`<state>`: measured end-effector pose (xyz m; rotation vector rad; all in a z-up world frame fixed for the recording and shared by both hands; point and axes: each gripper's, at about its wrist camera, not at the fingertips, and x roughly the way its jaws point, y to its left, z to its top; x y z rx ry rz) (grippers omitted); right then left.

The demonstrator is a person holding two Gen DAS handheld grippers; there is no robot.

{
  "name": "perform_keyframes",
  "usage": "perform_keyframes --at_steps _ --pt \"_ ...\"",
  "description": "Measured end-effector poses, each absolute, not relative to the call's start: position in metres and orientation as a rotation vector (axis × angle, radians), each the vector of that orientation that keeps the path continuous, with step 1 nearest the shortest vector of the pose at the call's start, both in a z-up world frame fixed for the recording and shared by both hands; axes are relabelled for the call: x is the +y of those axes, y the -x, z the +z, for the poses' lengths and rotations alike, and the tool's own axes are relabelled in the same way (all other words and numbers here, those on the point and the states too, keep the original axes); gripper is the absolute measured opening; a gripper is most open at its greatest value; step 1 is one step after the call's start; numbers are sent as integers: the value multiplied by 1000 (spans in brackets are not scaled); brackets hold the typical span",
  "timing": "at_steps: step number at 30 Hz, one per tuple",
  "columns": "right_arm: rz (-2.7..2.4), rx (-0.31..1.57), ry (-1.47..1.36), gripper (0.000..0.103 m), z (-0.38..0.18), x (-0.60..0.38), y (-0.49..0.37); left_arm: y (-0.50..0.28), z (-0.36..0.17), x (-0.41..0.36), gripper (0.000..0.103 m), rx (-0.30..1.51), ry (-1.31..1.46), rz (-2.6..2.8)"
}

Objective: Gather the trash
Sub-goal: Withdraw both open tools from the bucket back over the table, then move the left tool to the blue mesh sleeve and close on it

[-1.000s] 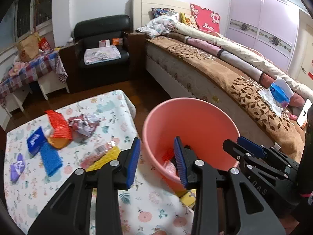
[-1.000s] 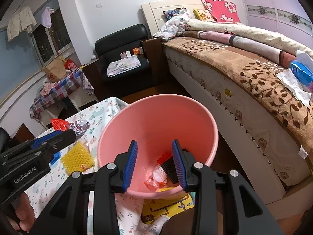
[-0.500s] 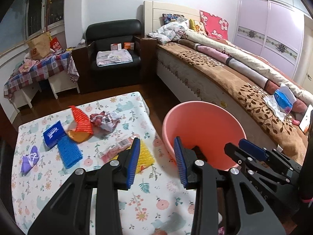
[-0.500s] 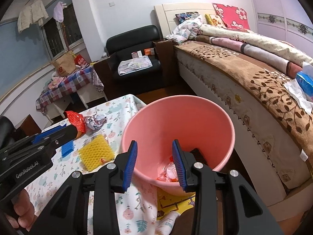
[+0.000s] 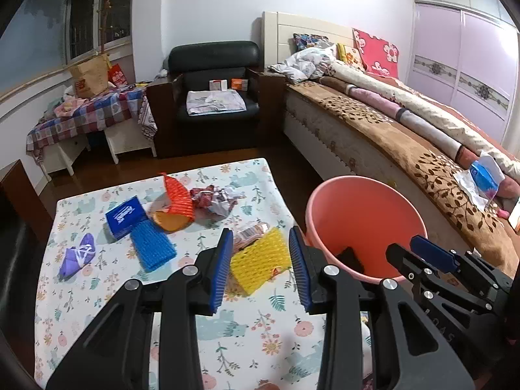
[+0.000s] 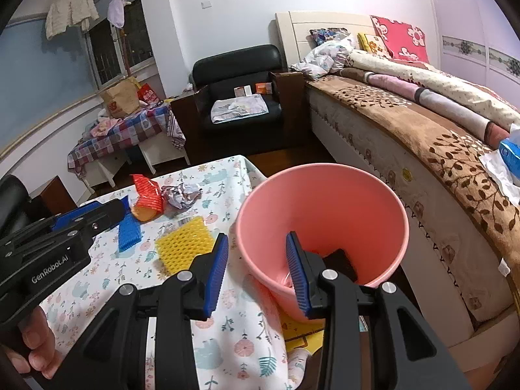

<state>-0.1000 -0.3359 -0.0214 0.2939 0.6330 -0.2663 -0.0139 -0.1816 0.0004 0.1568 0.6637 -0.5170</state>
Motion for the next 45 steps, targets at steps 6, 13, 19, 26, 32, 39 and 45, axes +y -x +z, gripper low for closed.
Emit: perform_keyframes --at_steps 6,13,19,26,32,39,45 --pt "-249 636 -271 36 -18 -323 99 15 3 -169 36 656 -147 -492" --pt "-239 636 -249 36 -15 -313 99 16 5 -158 36 649 -134 -471" --pt "-236 635 -244 36 -14 -310 99 17 5 -153 36 646 -127 -459" --pt "-227 634 -236 36 -13 -303 101 17 5 -145 36 645 -121 -449" --pt "-212 649 -228 36 -17 -300 97 8 -3 -134 36 675 -81 -457" --pt "-177 685 -232 36 -31 -294 83 -12 -25 -106 36 722 -37 -430" --pt "-129 728 -239 36 -47 -286 66 -37 -53 -72 36 815 29 -385"
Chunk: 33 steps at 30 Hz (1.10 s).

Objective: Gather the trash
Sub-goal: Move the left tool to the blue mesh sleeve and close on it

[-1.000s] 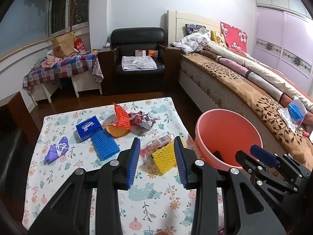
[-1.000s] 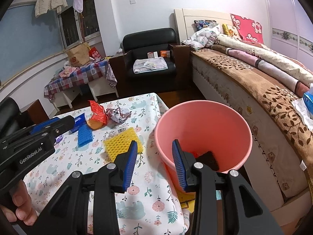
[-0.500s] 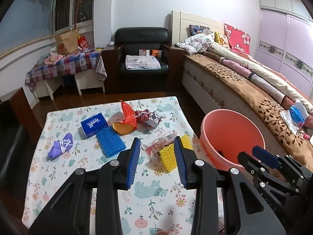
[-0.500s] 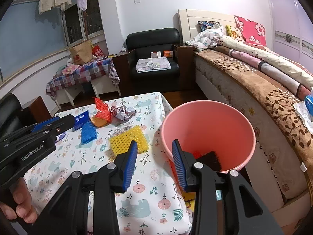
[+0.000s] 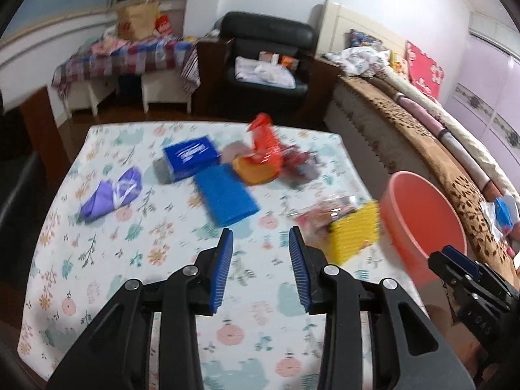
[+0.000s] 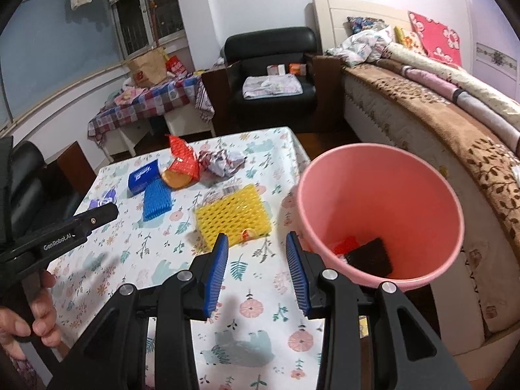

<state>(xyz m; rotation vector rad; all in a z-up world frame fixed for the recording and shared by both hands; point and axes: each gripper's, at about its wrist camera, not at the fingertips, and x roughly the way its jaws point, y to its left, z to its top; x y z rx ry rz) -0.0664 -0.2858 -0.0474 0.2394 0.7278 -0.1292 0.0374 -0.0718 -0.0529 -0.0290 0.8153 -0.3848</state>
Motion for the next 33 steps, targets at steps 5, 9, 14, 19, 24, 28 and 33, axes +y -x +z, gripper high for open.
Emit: perform_keyframes --at_steps 5,9,14,19,24,28,33 --pt "-86 750 -242 36 -58 -279 49 -55 -69 -52 36 863 60 -362" --pt "-62 775 -249 36 -68 -276 35 -71 -80 -55 36 920 77 -368" --pt "-51 793 -256 36 -76 -279 23 -101 -89 -67 36 952 95 -339" --pt "-54 792 -272 36 -78 -286 15 -133 -99 -82 36 961 80 -256" --pt "-54 794 -277 36 -79 -290 12 -147 -116 -90 36 981 36 -184" --pt "-55 810 -280 36 -85 -290 7 -144 -116 -96 36 961 29 -184" --pt "-53 821 -269 36 -90 -284 5 -140 -116 -97 18 950 27 -216"
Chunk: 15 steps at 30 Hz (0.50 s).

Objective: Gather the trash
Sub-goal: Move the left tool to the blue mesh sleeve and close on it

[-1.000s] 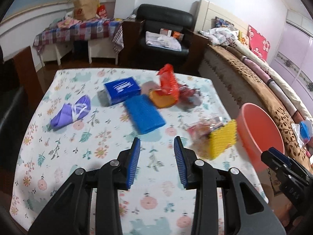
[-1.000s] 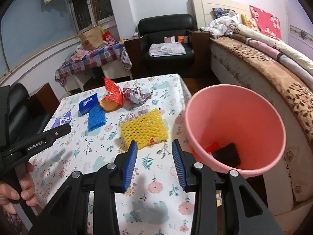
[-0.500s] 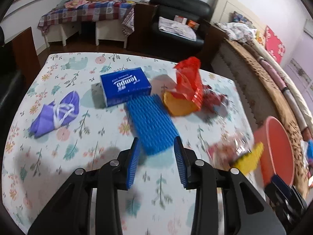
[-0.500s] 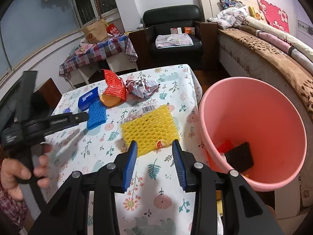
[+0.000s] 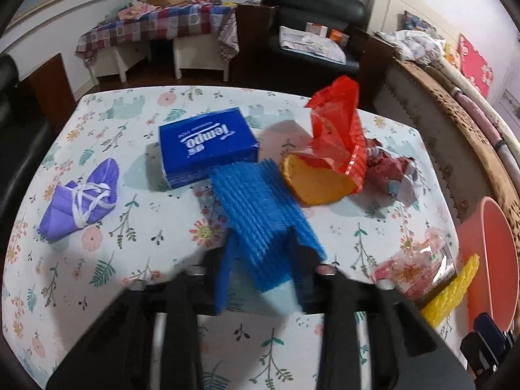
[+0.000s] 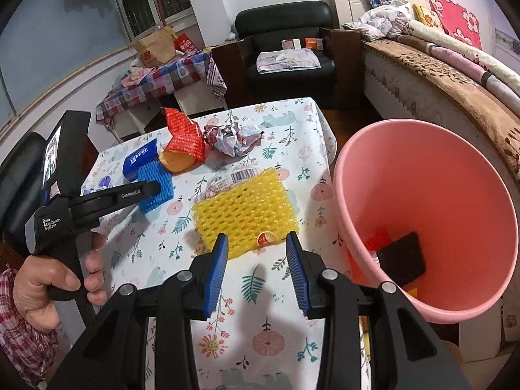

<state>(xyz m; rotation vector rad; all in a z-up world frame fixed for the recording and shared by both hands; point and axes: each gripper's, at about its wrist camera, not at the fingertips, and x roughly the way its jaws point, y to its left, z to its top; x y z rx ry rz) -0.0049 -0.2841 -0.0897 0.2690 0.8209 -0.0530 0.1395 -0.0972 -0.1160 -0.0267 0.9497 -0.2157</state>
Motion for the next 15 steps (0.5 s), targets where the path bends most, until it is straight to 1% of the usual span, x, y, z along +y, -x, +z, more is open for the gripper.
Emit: perform_keyframes --at_steps 1,3,15 --pt "-54 821 -264 36 -90 -283 5 -139 -116 -100 11 947 21 -224" --pt "-56 822 -261 36 -91 -280 6 -136 -115 -102 7 940 6 -237" --pt "-55 819 -240 36 -87 -267 8 -110 -90 -88 6 866 10 -294"
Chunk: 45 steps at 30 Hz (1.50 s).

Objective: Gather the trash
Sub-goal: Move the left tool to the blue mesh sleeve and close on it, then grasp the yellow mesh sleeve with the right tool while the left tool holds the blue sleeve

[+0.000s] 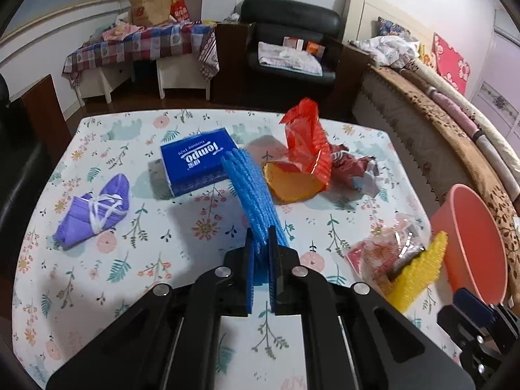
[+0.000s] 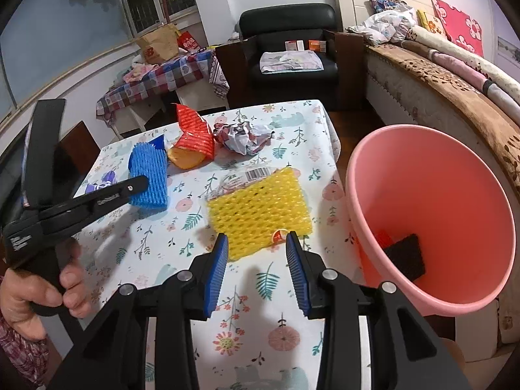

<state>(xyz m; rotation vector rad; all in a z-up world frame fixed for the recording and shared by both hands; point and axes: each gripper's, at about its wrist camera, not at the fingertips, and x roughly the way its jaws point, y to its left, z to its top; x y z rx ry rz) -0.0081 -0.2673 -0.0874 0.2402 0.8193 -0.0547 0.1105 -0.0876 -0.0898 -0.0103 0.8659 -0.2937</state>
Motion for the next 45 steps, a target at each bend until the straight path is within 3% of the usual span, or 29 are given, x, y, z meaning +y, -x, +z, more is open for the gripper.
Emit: perform_keyframes --at_steps 18,22,29,30,32,34,45 --pt "-46 855 -216 36 -91 -245 -4 -81 -64 -49 6 765 67 -411" --pt "-79 864 -252 53 -96 -246 -13 -75 -58 -48 6 757 61 -426" --pt "-159 871 -197 53 -101 -235 -34 -69 -63 -53 6 785 51 -441" --pt "-166 873 -193 48 -103 -235 -36 -67 -63 -53 6 790 49 -440" --pt "-177 885 -203 19 -107 -239 -37 -65 -62 -51 6 787 50 -443" --pt "-172 901 -224 6 -110 -244 -36 -62 -61 -50 6 781 49 -445" --pt "-125 783 -244 4 -72 -257 10 -52 -54 -46 6 769 60 -453"
